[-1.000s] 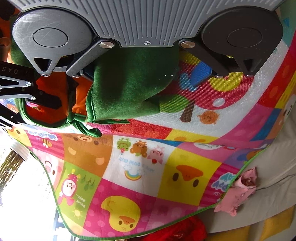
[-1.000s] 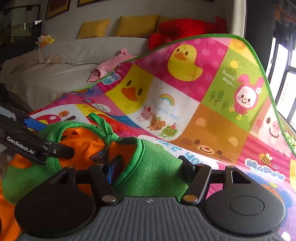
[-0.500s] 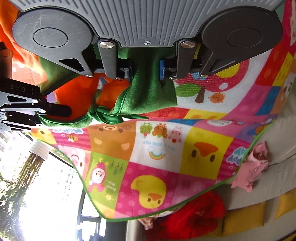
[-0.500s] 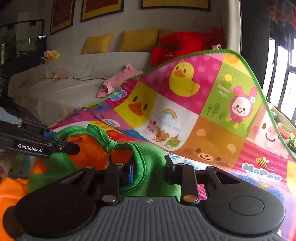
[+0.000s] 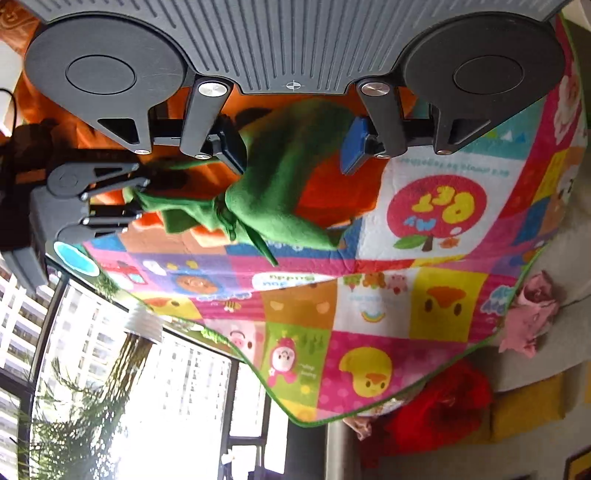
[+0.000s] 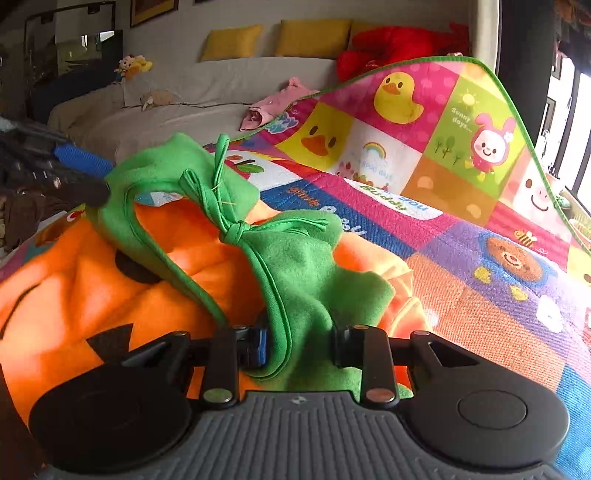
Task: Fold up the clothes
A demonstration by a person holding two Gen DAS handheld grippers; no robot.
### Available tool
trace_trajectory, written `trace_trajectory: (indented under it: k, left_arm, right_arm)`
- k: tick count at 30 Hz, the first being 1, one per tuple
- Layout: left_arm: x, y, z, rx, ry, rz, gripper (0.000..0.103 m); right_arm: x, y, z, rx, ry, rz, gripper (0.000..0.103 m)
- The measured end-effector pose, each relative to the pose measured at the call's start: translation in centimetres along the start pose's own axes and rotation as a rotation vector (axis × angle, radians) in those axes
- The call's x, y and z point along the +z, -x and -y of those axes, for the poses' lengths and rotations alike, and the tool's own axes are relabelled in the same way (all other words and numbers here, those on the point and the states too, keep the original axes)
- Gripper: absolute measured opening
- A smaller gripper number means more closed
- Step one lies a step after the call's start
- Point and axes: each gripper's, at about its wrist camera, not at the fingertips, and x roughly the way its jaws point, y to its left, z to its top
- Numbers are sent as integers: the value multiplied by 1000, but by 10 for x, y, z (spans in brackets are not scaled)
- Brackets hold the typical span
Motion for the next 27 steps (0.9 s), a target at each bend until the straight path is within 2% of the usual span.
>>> trace_trajectory:
  k: [3, 5, 7, 10, 13, 16, 18, 21, 25, 27]
  left_arm:
    - [17, 8, 1, -19, 46, 82, 70]
    - [25, -6, 4, -77, 81, 88, 67]
    - [26, -29, 10, -134, 96, 49, 62]
    - [5, -61, 22, -145, 62, -42, 54]
    - [-21, -85, 18, -145, 70, -133, 53]
    - [-32, -94, 12, -146, 85, -148, 57]
    - [-30, -95, 8, -142, 101, -148, 57]
    - [-26, -88, 4, -127, 121, -144, 56]
    - [-21, -66, 3, -112, 104, -112, 64]
    - [-15, -54, 3, -107, 93, -85, 69]
  right_arm:
    - [1, 0, -5, -12, 19, 1, 29]
    - [2, -1, -7, -16, 27, -6, 29]
    - [6, 2, -7, -18, 40, -11, 29]
    - [16, 25, 0, -15, 46, 31, 35]
    - [33, 56, 12, -15, 23, 128, 38]
    - [54, 71, 23, 22, -42, 205, 41]
    - [59, 59, 23, 64, -67, 190, 41]
    - [51, 21, 7, 79, -28, 93, 41]
    - [26, -18, -23, -35, 200, 4, 42]
    - [28, -30, -25, -95, 274, 9, 41]
